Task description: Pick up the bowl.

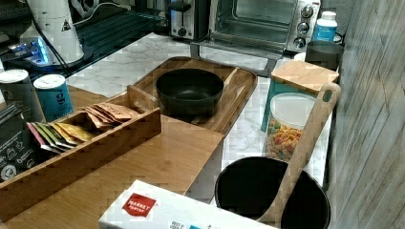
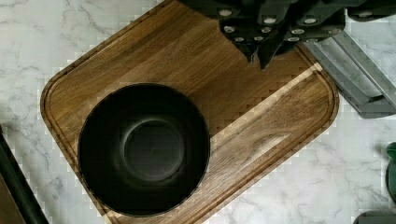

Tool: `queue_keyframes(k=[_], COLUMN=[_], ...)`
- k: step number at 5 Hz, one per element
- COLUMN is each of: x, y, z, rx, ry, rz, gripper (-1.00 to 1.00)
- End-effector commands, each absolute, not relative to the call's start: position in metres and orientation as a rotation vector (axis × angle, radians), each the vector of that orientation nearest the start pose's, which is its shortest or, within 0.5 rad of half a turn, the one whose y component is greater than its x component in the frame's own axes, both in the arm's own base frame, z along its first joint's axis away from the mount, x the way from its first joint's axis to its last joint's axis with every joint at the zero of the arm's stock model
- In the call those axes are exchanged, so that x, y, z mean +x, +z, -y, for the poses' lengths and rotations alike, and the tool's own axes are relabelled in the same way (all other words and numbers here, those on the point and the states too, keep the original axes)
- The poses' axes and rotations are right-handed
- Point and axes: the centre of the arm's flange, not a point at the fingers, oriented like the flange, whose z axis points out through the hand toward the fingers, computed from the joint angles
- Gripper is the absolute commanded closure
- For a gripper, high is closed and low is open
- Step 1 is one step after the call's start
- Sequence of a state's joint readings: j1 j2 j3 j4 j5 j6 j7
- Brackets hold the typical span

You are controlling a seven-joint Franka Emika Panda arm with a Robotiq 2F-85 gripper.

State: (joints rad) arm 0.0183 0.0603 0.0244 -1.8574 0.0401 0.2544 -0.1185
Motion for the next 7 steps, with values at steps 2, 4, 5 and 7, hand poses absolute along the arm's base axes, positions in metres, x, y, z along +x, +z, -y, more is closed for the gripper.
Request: queue_keyframes(k=[2, 4, 5, 7], x=[0.516, 0.471, 0.471, 0.484], y=[0.443, 0.443, 0.411, 0.312], z=[0.060, 0.124, 0.135, 0.156], rx=[-2.802, -2.594, -2.562, -2.632], ry=[0.156, -0.010, -0.022, 0.222], rz=[-1.406, -1.813, -1.842, -1.632], gripper=[1.00, -1.00, -1.00, -1.00])
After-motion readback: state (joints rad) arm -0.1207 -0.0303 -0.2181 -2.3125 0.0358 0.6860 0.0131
